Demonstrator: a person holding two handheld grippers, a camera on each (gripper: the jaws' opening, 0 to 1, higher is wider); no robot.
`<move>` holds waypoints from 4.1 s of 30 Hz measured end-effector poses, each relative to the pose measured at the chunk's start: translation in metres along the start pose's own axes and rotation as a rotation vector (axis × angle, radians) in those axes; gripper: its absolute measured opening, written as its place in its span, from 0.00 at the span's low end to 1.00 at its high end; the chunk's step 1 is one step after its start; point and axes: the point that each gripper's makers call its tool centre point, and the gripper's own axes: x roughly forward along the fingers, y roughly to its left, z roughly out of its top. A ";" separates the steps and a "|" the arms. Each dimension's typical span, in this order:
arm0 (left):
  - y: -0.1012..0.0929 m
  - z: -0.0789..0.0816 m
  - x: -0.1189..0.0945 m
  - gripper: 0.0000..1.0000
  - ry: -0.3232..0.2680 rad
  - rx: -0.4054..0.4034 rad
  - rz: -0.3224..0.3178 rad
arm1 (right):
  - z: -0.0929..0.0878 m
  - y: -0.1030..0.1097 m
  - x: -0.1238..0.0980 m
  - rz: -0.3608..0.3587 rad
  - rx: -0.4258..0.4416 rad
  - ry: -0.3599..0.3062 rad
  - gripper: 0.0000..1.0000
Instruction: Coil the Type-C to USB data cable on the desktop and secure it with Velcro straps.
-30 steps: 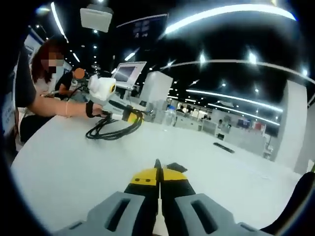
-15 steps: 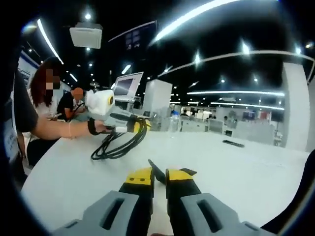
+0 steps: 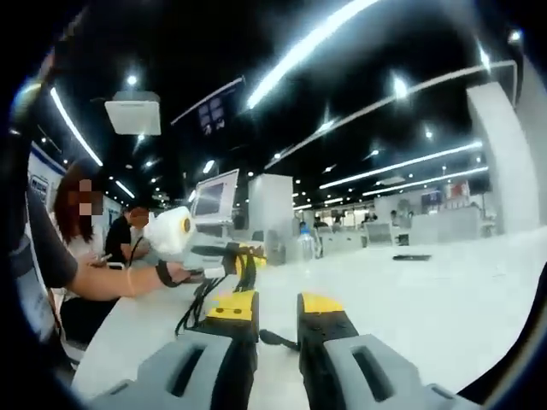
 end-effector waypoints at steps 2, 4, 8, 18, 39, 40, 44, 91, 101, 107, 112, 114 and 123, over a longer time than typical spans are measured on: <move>-0.004 0.006 0.000 0.04 -0.007 0.002 -0.009 | 0.021 -0.003 -0.004 0.006 0.037 -0.070 0.17; -0.007 0.011 0.000 0.04 -0.017 0.004 -0.018 | 0.035 -0.012 -0.010 -0.022 0.053 -0.117 0.19; -0.016 0.027 0.005 0.04 -0.042 0.008 -0.047 | 0.052 -0.029 -0.020 -0.070 0.147 -0.184 0.24; -0.059 0.072 0.019 0.04 -0.111 0.032 -0.175 | 0.054 -0.030 -0.020 -0.034 0.220 -0.192 0.35; -0.121 0.035 0.061 0.04 0.019 0.075 -0.320 | -0.032 -0.008 0.004 -0.017 -0.061 0.168 0.24; -0.121 0.031 0.060 0.04 0.032 0.094 -0.317 | -0.034 -0.010 0.005 -0.027 -0.083 0.174 0.24; -0.120 0.027 0.059 0.04 0.045 0.091 -0.322 | -0.036 -0.015 0.008 -0.041 -0.082 0.167 0.17; -0.125 0.001 0.043 0.03 0.077 -0.179 -0.355 | -0.052 0.013 0.011 0.105 -0.359 0.195 0.14; -0.128 0.001 0.043 0.02 0.072 -0.070 -0.357 | -0.060 0.020 0.004 0.162 -0.354 0.226 0.18; -0.130 0.001 0.043 0.02 0.063 -0.036 -0.367 | -0.068 0.019 0.009 0.160 -0.459 0.258 0.18; -0.128 0.000 0.045 0.02 0.061 -0.104 -0.379 | -0.066 0.017 0.018 0.153 -0.539 0.241 0.08; -0.129 0.000 0.045 0.02 0.060 -0.111 -0.380 | -0.064 0.019 0.020 0.160 -0.590 0.233 0.07; -0.128 -0.001 0.045 0.02 0.060 -0.129 -0.389 | -0.052 0.018 0.027 0.170 -0.693 0.238 0.01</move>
